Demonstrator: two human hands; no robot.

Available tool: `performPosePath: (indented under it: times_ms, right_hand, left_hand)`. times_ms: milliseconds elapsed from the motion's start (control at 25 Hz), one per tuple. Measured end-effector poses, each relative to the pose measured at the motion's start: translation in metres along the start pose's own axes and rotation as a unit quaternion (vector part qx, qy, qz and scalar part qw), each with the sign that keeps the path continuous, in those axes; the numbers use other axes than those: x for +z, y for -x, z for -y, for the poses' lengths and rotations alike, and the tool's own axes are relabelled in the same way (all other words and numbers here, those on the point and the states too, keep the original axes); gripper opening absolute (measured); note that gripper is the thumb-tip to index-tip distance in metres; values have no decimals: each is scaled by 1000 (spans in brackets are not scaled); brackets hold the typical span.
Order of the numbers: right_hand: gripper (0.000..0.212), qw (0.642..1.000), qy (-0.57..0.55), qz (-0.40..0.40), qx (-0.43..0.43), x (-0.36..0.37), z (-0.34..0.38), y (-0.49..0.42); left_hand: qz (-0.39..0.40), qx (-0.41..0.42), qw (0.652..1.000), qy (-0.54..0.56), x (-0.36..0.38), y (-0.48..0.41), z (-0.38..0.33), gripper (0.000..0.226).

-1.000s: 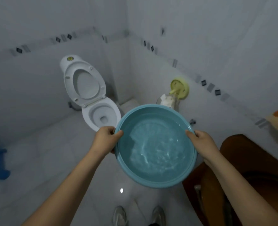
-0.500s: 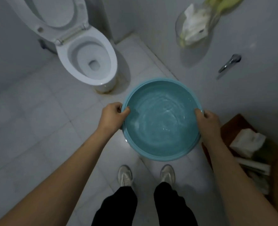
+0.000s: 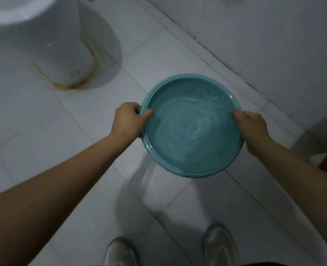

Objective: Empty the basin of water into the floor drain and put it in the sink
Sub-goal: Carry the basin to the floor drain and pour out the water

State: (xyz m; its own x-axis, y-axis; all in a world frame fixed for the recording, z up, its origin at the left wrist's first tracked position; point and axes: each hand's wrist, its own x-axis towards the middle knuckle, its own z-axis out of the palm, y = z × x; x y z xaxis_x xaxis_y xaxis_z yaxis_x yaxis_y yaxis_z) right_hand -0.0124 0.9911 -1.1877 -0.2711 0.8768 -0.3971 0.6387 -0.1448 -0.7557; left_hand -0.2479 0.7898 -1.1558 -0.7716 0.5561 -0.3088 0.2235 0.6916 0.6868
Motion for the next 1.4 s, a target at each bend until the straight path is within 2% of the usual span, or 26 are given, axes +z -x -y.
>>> performPosePath:
  times_ms: [160, 320, 480, 800, 1400]
  right_hand:
    - [32, 998, -40, -34, 19, 26, -37, -58]
    - [34, 997, -63, -26, 30, 31, -44, -89]
    - [52, 997, -53, -27, 39, 22, -41, -102]
    - [21, 997, -35, 6, 62, 18, -58, -113]
    - [25, 998, -64, 11, 15, 21, -85, -106]
  left_hand:
    - [-2, 30, 999, 32, 59, -52, 32, 33]
    - [8, 58, 998, 19, 79, -79, 24, 28]
    - [23, 56, 998, 11, 90, -93, 16, 29]
    - [55, 39, 997, 28, 120, -105, 32, 33]
    - [65, 67, 996, 16, 128, -102, 44, 30]
